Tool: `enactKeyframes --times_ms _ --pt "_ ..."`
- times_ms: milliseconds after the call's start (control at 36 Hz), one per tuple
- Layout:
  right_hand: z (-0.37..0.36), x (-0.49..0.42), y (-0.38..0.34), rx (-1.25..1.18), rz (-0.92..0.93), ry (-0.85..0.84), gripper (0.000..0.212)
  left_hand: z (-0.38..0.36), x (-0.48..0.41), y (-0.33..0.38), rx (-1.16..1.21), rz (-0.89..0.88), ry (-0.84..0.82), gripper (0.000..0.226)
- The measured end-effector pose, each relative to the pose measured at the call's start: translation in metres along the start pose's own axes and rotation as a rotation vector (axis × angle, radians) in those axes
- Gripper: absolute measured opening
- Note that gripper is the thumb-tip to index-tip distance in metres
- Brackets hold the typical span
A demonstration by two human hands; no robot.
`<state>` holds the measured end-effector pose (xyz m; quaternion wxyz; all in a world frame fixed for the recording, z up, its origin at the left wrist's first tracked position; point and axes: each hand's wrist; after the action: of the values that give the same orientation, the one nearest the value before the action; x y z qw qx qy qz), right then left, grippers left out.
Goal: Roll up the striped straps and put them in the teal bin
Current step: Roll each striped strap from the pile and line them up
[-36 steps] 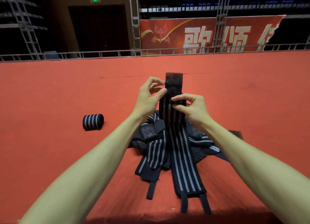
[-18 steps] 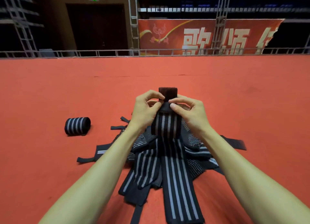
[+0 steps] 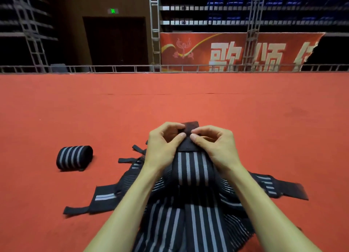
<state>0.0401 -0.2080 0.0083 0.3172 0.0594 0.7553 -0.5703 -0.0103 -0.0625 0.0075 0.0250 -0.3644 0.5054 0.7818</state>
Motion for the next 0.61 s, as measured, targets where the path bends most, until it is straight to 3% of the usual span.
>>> enactKeyframes --times_ms 167,361,611 --pt "0.004 -0.009 0.012 0.025 -0.037 0.023 0.026 -0.002 -0.007 -0.008 -0.071 0.008 -0.021 0.032" --pt "-0.002 -0.008 -0.001 -0.004 -0.006 0.008 0.027 0.000 -0.006 0.000 0.042 0.015 0.014 0.026" --pt "-0.005 -0.005 -0.012 0.033 0.125 0.035 0.024 0.006 -0.004 0.016 0.017 -0.067 0.016 0.031"
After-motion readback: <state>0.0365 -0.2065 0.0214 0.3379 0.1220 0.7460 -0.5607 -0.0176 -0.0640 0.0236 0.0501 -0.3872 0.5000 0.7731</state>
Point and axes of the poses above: each hand's wrist, its own x-axis away from the middle knuckle, its own z-axis out of the back of the hand, y = z × x, and after that the axes turned 11 degrees about -x, right-handed
